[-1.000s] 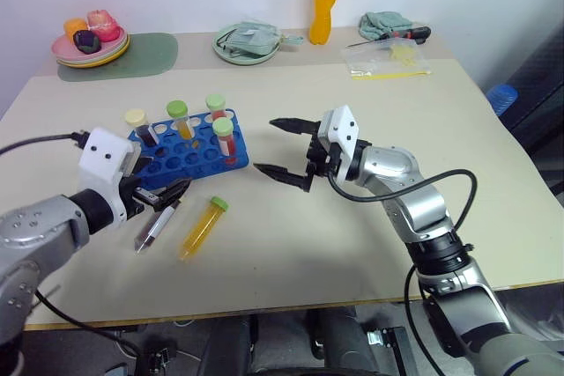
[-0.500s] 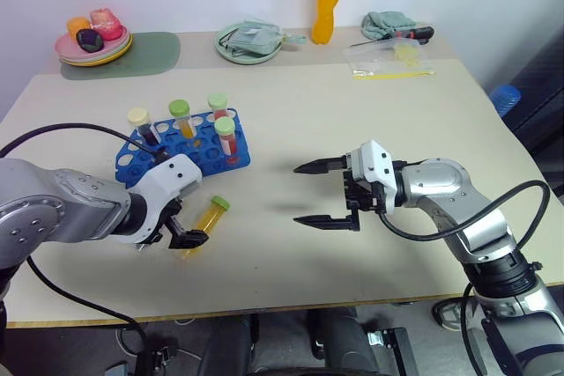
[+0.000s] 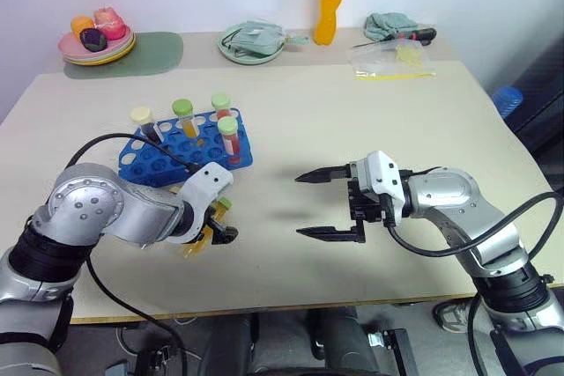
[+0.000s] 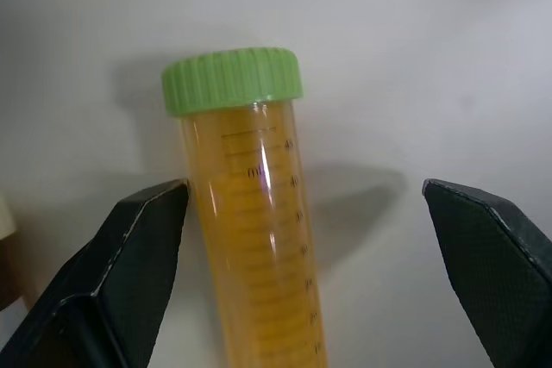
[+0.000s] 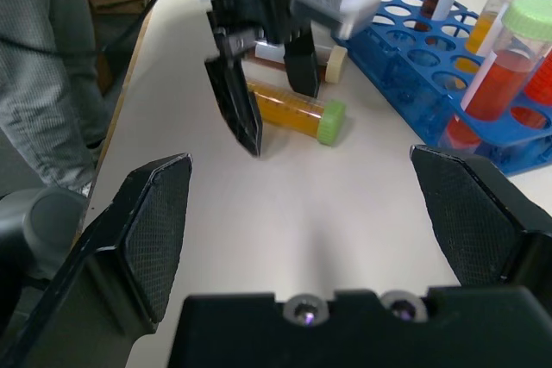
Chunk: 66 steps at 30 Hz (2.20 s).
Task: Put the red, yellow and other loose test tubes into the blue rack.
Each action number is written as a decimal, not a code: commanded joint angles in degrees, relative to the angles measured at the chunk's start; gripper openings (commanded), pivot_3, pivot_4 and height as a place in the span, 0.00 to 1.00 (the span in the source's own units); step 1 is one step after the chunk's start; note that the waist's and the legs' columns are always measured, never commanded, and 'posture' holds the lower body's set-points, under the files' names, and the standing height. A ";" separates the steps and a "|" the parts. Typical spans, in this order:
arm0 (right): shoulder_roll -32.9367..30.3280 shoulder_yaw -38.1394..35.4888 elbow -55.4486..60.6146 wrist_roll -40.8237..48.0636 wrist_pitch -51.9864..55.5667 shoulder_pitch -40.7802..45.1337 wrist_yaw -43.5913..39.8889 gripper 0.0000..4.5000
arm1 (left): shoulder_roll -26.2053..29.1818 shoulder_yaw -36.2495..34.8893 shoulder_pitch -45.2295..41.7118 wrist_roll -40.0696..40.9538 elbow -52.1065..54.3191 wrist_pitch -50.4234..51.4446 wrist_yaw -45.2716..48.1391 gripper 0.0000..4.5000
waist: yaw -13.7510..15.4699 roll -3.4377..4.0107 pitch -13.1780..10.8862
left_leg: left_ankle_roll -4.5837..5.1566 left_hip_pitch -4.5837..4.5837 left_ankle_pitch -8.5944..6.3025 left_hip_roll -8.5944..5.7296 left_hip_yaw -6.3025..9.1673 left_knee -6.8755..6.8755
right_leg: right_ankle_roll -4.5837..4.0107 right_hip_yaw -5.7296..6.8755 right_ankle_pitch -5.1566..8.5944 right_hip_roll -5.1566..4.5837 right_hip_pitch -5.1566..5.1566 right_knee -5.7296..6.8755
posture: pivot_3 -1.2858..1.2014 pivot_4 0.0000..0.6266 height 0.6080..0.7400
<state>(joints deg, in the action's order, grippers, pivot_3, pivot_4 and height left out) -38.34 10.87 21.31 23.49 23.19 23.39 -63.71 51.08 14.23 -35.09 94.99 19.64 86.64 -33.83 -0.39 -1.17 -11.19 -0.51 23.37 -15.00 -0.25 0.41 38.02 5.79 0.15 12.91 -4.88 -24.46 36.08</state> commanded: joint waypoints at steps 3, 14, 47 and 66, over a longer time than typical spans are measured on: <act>0.03 -1.02 3.07 1.13 -0.01 0.02 0.70 1.00 | 4.23 6.55 -0.70 12.23 -0.74 -8.79 -13.10 0.49 | 0.00 -0.01 0.00 | -0.04 0.00 0.02 -0.02 -0.01 -0.01 | -0.02 0.00 0.01 -0.05 0.00 -0.01 | 0.52 0.24 1.00; 1.62 -2.70 3.94 3.06 3.22 -0.05 4.36 1.00 | 17.25 -15.30 4.94 2.10 14.32 -20.23 8.91 0.17 | -0.12 -0.01 -0.02 | -0.34 0.06 0.20 -0.21 -0.07 -0.02 | -0.17 0.02 0.10 -0.06 -0.02 -0.04 | 0.52 0.24 1.00; 18.71 -1.69 1.29 -2.62 3.30 -6.16 27.12 1.00 | -36.14 -11.54 19.87 -95.20 -14.82 -94.00 23.37 0.17 | 1.11 0.00 0.14 | -0.13 0.11 0.10 -0.15 -0.23 -0.04 | 0.04 0.02 -0.18 0.19 0.15 -0.47 | 0.52 0.24 1.00; 17.55 -1.95 2.15 -2.11 3.95 -6.37 26.73 1.00 | -41.43 -14.75 19.03 -97.89 -22.65 -99.37 26.72 0.17 | 1.08 -0.01 0.15 | -0.11 0.00 0.09 -0.15 -0.20 0.03 | 0.07 0.03 -0.18 0.19 0.14 -0.13 | 0.52 0.24 1.00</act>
<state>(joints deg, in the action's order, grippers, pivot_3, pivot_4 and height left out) -20.42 9.79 20.71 20.61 27.27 16.87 -36.85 9.83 0.62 -16.46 -2.05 -3.30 -12.13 -6.76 0.69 -1.18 -11.04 -0.62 23.38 -14.91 -0.41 0.21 38.05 5.86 0.18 12.73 -4.69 -24.31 35.95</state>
